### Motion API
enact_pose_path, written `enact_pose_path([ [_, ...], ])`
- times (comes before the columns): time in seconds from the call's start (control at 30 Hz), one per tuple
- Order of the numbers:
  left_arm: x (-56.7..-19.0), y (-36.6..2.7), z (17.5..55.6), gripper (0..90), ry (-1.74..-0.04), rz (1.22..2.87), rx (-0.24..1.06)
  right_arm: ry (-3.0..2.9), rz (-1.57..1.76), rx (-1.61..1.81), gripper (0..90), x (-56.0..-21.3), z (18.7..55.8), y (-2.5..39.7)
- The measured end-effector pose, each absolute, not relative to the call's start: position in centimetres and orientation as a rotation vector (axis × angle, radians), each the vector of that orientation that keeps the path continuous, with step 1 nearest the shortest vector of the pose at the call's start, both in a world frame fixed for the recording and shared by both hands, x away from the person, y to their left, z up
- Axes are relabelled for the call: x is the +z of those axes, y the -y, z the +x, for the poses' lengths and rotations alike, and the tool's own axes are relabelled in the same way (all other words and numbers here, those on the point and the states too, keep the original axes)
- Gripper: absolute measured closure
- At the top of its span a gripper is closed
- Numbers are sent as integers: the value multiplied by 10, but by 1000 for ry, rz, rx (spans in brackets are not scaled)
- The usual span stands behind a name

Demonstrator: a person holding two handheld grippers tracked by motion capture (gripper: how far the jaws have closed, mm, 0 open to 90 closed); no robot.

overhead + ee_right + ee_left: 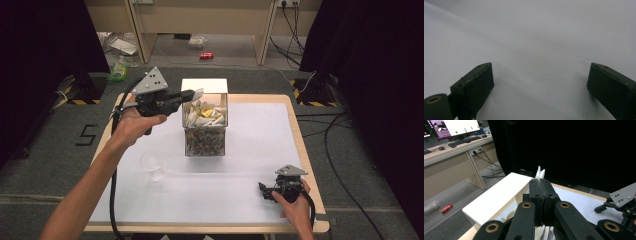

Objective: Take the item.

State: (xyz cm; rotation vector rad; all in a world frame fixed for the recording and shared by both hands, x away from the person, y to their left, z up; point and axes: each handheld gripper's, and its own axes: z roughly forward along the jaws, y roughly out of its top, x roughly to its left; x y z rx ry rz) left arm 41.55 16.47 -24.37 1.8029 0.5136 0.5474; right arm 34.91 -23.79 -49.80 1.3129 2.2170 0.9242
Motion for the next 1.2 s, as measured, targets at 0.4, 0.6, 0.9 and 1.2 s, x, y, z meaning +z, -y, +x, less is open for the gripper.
enact_pose_path([
  [0.4,-240,-189,402,884,-500,1771,501,-2217,1312,924,76,-498,349,238],
  [0.6,-240,-201,395,884,-498,1760,492,-2218,1311,923,76,-498,349,238],
  [0.9,-251,-225,383,884,-520,1757,496,-2218,1309,922,76,-498,349,238],
  [1.2,-267,-245,370,884,-545,1755,516,-2218,1309,923,76,-498,349,238],
])
